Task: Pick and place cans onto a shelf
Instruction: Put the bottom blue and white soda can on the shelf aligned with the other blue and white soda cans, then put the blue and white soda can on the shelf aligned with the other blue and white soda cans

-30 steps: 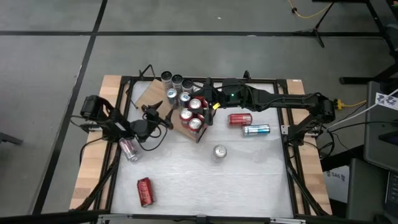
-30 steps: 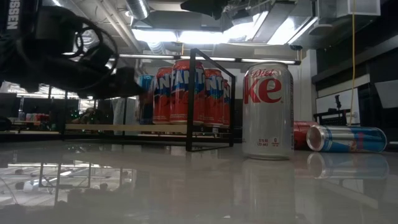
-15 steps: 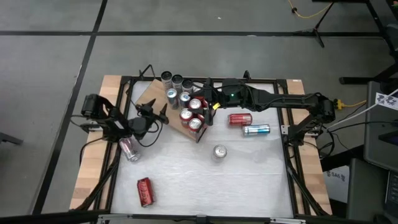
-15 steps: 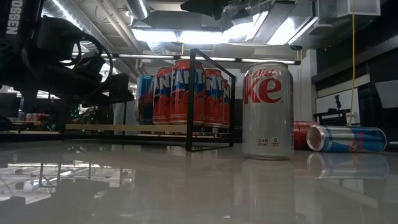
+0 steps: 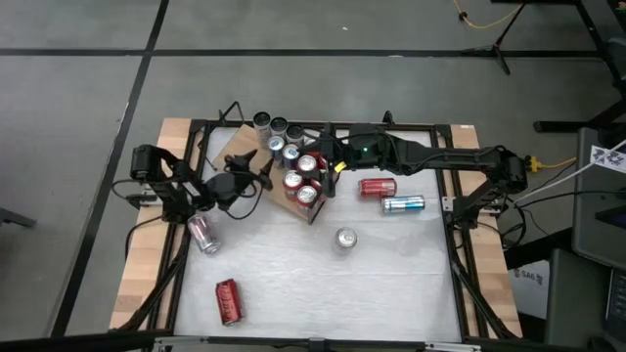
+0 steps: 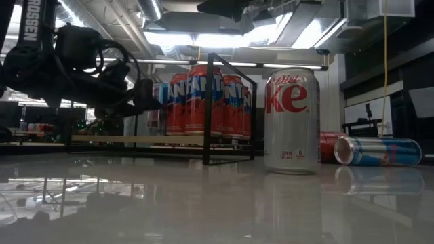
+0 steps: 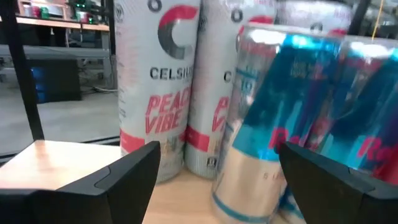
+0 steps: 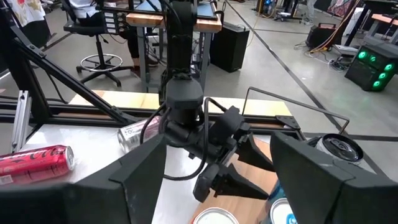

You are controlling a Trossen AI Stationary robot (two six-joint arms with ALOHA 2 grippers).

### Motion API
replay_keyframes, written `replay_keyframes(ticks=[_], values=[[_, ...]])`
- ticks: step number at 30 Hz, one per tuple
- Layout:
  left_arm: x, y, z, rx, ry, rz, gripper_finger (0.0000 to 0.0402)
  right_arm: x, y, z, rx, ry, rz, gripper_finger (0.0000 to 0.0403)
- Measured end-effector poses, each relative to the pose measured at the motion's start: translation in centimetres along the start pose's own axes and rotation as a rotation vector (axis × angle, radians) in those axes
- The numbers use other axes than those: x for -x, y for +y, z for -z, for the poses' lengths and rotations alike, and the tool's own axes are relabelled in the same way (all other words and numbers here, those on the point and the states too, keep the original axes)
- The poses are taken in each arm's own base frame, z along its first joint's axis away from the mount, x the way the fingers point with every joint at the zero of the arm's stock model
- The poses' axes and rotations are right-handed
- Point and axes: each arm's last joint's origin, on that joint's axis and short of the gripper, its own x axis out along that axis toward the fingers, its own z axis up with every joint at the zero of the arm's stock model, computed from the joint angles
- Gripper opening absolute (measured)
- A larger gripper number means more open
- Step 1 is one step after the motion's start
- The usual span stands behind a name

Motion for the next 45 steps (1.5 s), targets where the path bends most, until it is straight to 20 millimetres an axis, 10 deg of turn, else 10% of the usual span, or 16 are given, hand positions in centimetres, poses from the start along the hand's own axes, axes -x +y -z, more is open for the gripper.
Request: replay_keyframes(ticks=[22,33,45], values=[[2.6,-2.2,0.2,-0.143,-0.011,0.094,0.0325,0.7,0.1,1.0,0.060,0.143,0.010,0.0278],[4.6,-3.6,0.1,-0.151,-0.035,0.219,0.0325,7.9,0.7,0.4,-0.063,0.408,0.073,0.0278],[5.3,-4.2,0.2,-0.152,-0.023,0.365,0.0325,14.1,2.9,4.2,-0.375,0.931,0.228,0.0278]])
